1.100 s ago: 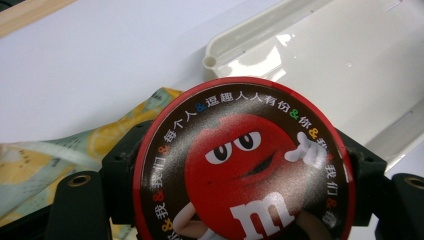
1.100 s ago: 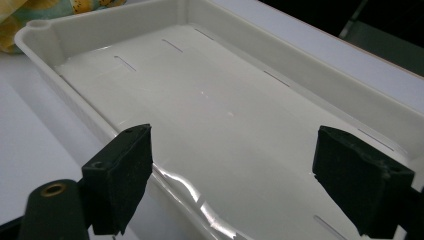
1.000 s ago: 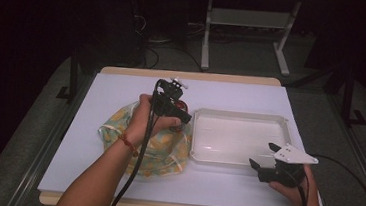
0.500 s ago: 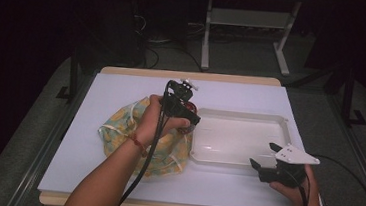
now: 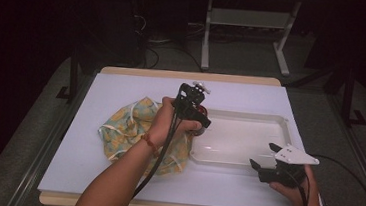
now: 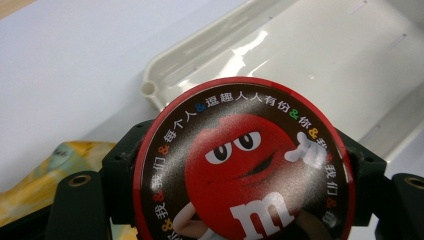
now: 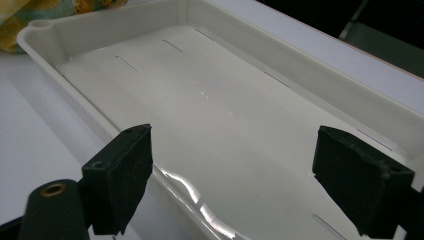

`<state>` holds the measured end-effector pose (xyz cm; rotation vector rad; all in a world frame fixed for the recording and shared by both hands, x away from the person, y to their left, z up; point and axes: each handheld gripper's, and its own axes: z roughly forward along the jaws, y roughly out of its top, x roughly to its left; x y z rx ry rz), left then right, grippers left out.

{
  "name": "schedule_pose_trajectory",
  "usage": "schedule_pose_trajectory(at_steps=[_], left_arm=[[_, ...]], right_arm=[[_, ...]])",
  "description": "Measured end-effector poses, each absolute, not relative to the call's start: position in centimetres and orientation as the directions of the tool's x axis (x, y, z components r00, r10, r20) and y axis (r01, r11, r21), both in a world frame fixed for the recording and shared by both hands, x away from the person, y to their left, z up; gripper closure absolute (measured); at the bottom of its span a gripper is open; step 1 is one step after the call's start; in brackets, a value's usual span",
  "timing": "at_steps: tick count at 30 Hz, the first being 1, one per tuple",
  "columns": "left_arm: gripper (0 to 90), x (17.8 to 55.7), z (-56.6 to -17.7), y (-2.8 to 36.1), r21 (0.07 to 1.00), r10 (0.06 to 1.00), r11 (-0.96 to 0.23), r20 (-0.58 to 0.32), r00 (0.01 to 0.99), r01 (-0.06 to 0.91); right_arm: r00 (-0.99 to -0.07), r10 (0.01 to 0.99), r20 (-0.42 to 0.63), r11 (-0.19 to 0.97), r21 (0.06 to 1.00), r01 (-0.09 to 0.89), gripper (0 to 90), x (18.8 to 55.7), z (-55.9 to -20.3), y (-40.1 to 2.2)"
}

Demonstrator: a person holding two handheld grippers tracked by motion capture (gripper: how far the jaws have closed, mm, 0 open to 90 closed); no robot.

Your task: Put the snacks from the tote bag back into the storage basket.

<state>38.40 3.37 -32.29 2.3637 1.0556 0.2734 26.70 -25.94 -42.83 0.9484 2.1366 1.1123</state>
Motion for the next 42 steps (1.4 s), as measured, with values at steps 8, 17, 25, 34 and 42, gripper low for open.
schedule_pose_trajectory(at_steps=[8, 17, 25, 34, 42], left_arm=[[25.0, 38.5, -32.4, 2.5, 0.542, 0.735, -0.555, -0.035, 0.677, 0.631], [24.9, 38.7, -32.9, 1.4, 0.535, 0.728, -0.559, -0.05, 0.684, 0.634], [24.9, 38.8, -33.4, 0.5, 0.528, 0.735, -0.554, -0.054, 0.676, 0.644], [24.9, 38.9, -34.2, -0.6, 0.52, 0.734, -0.557, -0.057, 0.676, 0.648], [24.9, 39.2, -35.1, -1.2, 0.509, 0.738, -0.549, -0.078, 0.671, 0.663]], right_arm=[[-0.596, 0.79, -0.141, 0.406, 0.85, 0.337, 15.7, 26.5, -42.8, -26.2], [-0.587, 0.798, -0.14, 0.4, 0.851, 0.34, 15.7, 26.2, -42.8, -26.4], [-0.589, 0.796, -0.141, 0.401, 0.851, 0.339, 15.7, 26.2, -42.8, -26.4], [-0.589, 0.796, -0.143, 0.403, 0.85, 0.339, 15.7, 26.2, -42.7, -26.4], [-0.589, 0.795, -0.14, 0.401, 0.851, 0.339, 15.7, 26.2, -42.8, -26.4]])
